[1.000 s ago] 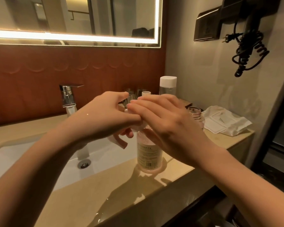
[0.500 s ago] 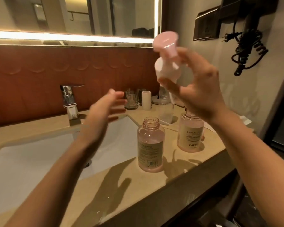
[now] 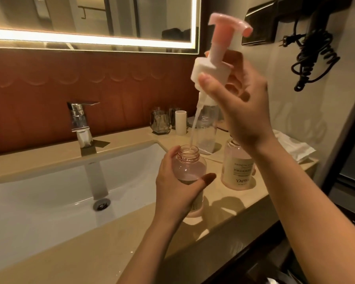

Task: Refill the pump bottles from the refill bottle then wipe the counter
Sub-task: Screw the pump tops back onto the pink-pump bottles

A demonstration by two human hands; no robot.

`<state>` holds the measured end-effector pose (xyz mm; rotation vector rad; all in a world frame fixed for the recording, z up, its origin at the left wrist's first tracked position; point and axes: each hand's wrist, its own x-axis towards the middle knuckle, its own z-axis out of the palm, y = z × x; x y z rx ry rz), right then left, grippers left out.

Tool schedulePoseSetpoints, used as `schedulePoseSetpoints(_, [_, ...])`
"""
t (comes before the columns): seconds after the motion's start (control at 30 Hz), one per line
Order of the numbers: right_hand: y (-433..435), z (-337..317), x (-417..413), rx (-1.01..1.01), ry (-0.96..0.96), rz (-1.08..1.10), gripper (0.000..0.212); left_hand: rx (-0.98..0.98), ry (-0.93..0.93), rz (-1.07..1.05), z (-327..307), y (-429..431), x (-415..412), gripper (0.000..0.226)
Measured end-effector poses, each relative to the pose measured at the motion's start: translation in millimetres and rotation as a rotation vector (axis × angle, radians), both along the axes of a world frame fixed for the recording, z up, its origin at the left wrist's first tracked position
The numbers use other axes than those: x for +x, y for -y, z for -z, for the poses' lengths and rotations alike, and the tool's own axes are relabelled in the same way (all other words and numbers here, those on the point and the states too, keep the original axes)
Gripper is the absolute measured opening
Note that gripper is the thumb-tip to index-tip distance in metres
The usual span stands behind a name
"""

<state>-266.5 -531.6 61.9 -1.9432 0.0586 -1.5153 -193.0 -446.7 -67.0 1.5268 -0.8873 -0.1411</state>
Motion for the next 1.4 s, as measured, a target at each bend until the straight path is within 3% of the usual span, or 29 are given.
schedulePoseSetpoints(0.17, [-1.4, 18.1, 10.1, -0.014, -0.143, -0.02, 0.034, 0.01, -0.02, -0.059, -1.6, 8.5, -1.8, 0.089])
schedulePoseSetpoints(0.4, [6.6, 77.8, 17.7, 0.124, -0.288, -0.061, 0.039, -0.021, 0.068, -0.142, 9.0, 12.1, 0.8, 0.075])
schedulePoseSetpoints(0.67, [-2.9, 96.5, 19.3, 0.268, -0.273, -0.183, 0.031, -0.017, 0.044, -0.186, 11.1, 16.0, -0.5, 0.068])
schedulePoseSetpoints(0.87, [-5.8, 107.2, 9.0, 0.336, -0.176, -0.242, 0.037, -0.027, 0.059, -0.174, 13.0, 15.2, 1.0, 0.067])
schedulePoseSetpoints(1.07, [1.3, 109.9, 3.9, 0.263, -0.077, 0.007, 0.025, -0.042, 0.083, -0.157, 15.1, 15.0, 0.7, 0.072])
schedulePoseSetpoints(1.3, [-2.1, 94.1, 11.5, 0.348, -0.381, -0.336, 0.029, -0.019, 0.127, -0.18, 14.7, 16.0, 3.1, 0.072])
schedulePoseSetpoints(1.4, [-6.4, 98.0, 9.3, 0.374, -0.28, -0.276, 0.034, -0.023, 0.105, -0.174, 15.1, 16.5, 2.6, 0.07])
